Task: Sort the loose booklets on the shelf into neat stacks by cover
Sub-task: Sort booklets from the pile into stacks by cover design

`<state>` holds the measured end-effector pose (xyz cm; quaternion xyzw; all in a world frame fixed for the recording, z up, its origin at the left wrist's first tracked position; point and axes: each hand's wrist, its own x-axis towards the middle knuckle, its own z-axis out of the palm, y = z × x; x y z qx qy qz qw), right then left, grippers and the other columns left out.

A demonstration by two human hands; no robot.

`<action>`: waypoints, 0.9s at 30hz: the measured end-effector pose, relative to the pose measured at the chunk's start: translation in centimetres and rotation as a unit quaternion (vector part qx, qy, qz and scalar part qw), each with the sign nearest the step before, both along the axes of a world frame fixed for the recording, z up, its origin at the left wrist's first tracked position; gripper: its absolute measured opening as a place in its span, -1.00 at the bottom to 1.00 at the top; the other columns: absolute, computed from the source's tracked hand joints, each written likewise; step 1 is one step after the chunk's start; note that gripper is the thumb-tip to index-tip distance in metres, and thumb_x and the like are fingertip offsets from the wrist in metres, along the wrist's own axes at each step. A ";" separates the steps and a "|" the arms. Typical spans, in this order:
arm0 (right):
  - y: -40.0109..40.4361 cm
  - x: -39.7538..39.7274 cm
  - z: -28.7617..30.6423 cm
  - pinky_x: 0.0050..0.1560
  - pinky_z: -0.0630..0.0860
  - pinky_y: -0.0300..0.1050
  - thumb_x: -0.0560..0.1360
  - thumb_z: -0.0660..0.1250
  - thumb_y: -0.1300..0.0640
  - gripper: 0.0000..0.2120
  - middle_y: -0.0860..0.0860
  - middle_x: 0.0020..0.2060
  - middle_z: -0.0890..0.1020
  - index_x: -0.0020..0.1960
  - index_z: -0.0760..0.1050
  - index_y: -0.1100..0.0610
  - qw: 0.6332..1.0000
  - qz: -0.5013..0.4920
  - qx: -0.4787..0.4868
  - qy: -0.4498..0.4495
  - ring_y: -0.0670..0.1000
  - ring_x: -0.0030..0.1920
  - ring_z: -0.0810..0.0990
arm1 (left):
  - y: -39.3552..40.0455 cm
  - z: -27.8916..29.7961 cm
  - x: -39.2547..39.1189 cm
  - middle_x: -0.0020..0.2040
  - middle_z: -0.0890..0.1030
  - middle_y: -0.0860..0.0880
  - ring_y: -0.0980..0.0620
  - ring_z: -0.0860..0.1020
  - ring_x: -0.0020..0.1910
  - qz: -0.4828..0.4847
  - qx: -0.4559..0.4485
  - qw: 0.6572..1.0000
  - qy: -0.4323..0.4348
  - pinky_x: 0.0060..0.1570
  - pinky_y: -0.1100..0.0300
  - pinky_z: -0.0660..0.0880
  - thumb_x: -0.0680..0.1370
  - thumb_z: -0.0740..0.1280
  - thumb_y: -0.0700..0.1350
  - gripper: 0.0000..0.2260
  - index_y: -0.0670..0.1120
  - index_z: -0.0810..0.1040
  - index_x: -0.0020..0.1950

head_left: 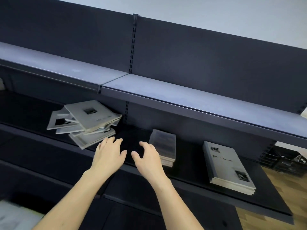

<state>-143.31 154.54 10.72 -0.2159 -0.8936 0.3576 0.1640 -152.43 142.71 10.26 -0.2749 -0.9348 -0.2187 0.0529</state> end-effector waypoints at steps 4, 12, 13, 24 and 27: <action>-1.6 -3.1 -0.8 0.40 0.27 -0.16 0.61 0.26 -0.04 -0.49 -0.04 0.46 0.35 0.52 0.27 0.03 0.999 0.035 0.001 -0.013 -0.05 0.45 0.32 | -2.9 -1.1 -2.7 0.42 0.39 -0.04 -0.06 0.23 0.48 0.033 -0.001 0.999 -0.005 0.44 0.00 0.24 0.61 0.23 0.08 -0.52 -0.05 0.32 0.50; -3.8 -12.0 -2.6 0.36 0.30 -0.15 0.60 0.28 -0.03 -0.49 0.02 0.44 0.37 0.51 0.30 0.06 0.994 0.102 -0.017 -0.019 0.00 0.43 0.36 | -6.3 -2.7 -9.1 0.39 0.41 -0.05 -0.07 0.25 0.45 0.098 -0.023 0.995 -0.014 0.43 -0.02 0.25 0.61 0.21 0.08 -0.55 -0.06 0.35 0.46; -4.0 -13.3 -2.7 0.34 0.30 -0.16 0.60 0.28 -0.03 -0.49 0.03 0.44 0.38 0.50 0.30 0.07 0.994 0.109 -0.022 -0.021 0.02 0.43 0.36 | -6.4 -2.8 -10.0 0.41 0.40 -0.05 -0.08 0.25 0.46 0.104 -0.026 0.994 -0.012 0.44 -0.02 0.24 0.61 0.21 0.08 -0.54 -0.06 0.35 0.47; -5.6 -25.2 -5.3 0.42 0.34 0.00 0.53 0.32 -0.04 -0.46 0.09 0.45 0.39 0.47 0.35 0.07 0.989 0.147 0.008 -0.014 0.10 0.48 0.30 | -7.1 -4.1 -18.0 0.29 0.46 -0.03 -0.05 0.35 0.36 0.151 -0.030 0.988 -0.006 0.37 0.04 0.30 0.57 0.24 0.03 -0.57 -0.03 0.39 0.43; -6.1 -27.3 -5.9 0.55 0.09 0.04 0.53 0.36 -0.06 -0.34 0.09 0.59 0.09 0.55 0.23 0.08 0.988 0.144 0.062 -0.009 0.10 0.59 -0.01 | -7.4 -4.8 -19.3 0.34 0.43 -0.02 -0.05 0.33 0.38 0.154 -0.029 0.987 -0.013 0.39 0.05 0.28 0.58 0.23 0.03 -0.55 -0.02 0.36 0.46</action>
